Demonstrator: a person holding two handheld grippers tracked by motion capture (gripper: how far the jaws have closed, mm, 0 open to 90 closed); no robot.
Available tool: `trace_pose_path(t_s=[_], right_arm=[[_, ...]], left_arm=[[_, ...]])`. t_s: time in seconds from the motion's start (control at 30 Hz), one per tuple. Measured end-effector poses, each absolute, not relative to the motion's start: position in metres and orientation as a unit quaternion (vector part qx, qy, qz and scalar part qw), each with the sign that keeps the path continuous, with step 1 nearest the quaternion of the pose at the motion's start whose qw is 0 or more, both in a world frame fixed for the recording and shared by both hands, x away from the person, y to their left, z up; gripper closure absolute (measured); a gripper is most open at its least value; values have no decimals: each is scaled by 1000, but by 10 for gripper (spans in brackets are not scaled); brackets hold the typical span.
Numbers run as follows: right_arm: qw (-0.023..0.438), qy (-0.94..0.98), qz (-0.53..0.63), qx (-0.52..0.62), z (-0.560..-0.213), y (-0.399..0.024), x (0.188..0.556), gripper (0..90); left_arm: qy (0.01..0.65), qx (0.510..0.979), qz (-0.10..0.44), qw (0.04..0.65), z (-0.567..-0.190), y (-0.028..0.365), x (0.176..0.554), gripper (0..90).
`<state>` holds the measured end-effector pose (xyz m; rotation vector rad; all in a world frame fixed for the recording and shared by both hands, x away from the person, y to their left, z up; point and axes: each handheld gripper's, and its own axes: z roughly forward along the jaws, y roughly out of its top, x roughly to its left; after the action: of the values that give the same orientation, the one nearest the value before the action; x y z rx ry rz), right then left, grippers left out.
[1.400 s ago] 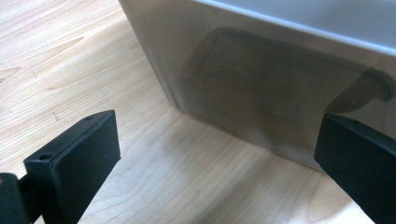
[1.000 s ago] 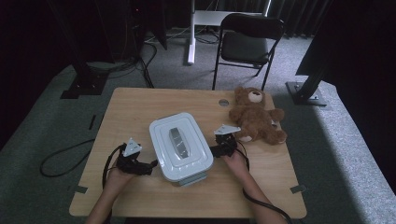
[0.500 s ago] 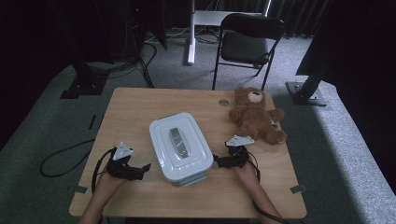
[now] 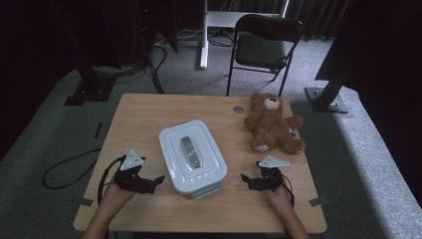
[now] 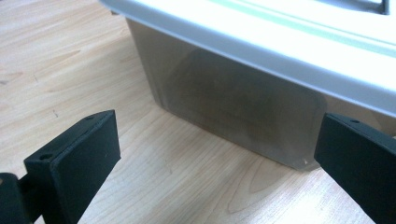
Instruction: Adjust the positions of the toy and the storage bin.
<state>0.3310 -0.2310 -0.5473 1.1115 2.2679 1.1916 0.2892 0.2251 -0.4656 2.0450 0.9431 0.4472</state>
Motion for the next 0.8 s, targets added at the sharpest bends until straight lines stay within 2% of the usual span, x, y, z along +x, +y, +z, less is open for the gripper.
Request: trace_pose_path(t_s=[0.33,0.8], right_arm=[[209,791,389,425,-552,-269,305,133],[220,776,380,452,-556,-296,291,133]], left_arm=[[370,821,162,403,-451,210,291,10],[356,830,154,399,-431,185,298,10]])
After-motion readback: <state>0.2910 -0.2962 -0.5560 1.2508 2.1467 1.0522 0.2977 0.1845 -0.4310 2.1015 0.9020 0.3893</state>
